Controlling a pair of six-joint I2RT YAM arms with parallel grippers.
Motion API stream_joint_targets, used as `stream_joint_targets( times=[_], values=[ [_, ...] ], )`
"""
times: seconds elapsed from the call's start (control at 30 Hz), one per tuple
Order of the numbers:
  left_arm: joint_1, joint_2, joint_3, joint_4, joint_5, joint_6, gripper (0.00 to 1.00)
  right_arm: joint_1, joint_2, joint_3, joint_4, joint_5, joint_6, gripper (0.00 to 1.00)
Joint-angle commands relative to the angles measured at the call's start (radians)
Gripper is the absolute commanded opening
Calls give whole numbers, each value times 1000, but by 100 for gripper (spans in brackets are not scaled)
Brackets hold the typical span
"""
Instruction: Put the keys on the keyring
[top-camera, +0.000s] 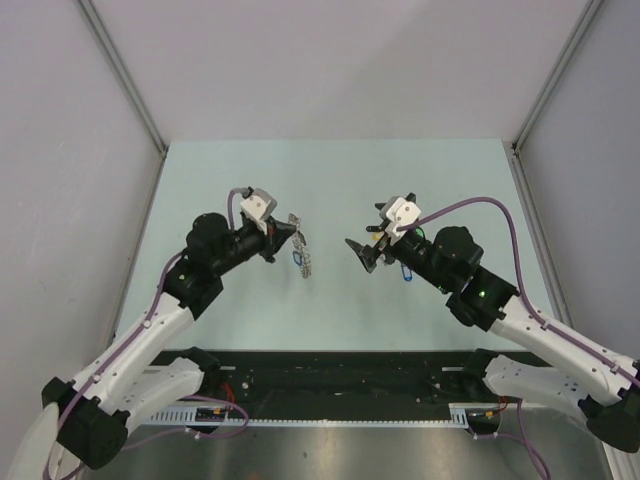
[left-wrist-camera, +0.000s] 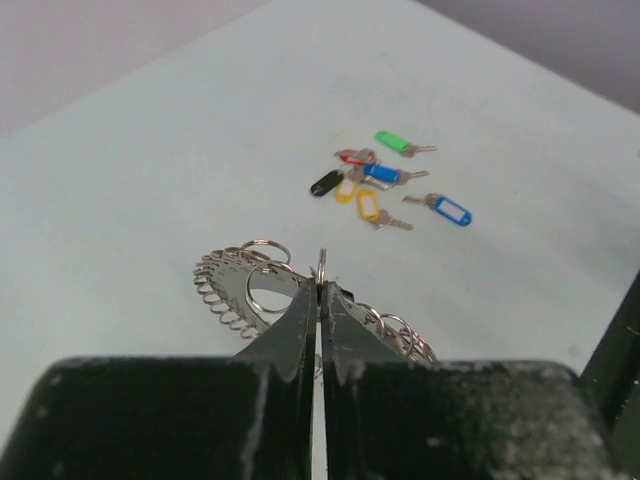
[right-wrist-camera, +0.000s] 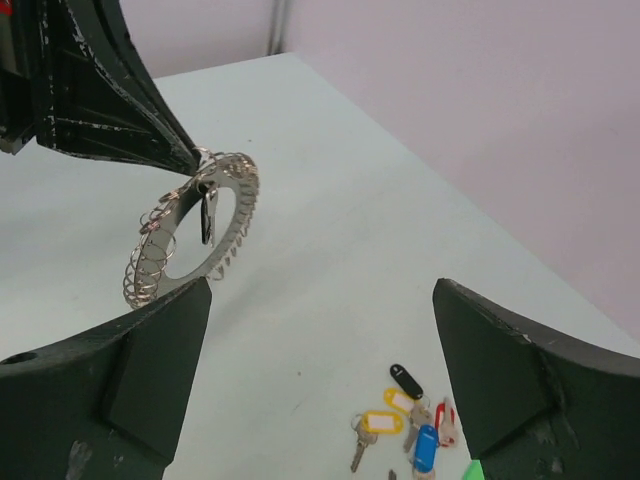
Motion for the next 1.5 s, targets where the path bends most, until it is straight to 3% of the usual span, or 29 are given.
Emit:
stream_joint_targets(
  times=[0.0, 0.17, 0.47, 0.57, 0.6, 0.67, 0.77, 0.8, 1.1, 1.23, 1.47],
  values=[
    [69, 45, 31, -57, -89, -68, 3, -4, -40, 8, -65, 152, 85, 99],
    [120, 211, 126, -165, -104, -68, 9, -3, -66, 8, -148, 272, 159, 99],
    [169, 537, 354, -185, -106, -74, 19, -29, -141, 6, -306, 462, 334, 100],
    [171, 564, 425, -174, -118, -76, 39, -52, -173, 3, -371, 461, 372, 100],
    [172, 562, 448, -171, -133, -76, 53, -67, -182, 3, -382, 473, 383, 100],
    [174, 548, 469, -168, -159, -76, 64, -88, -205, 2, -416, 485, 411, 100],
    [189, 499, 480, -171, -195, -76, 82, -128, -231, 2, -456, 534, 443, 100],
    [194, 457, 465, -168, -202, -77, 100, -153, -245, 2, -464, 550, 448, 99],
    [229, 156, 316, -198, -325, -96, 100, -246, -327, 2, -545, 588, 457, 100],
    [231, -48, 204, -196, -388, -99, 100, -260, -374, 3, -567, 629, 439, 100],
    [229, -541, -33, -182, -463, -47, 100, -263, -454, 2, -600, 700, 408, 100]
  ],
)
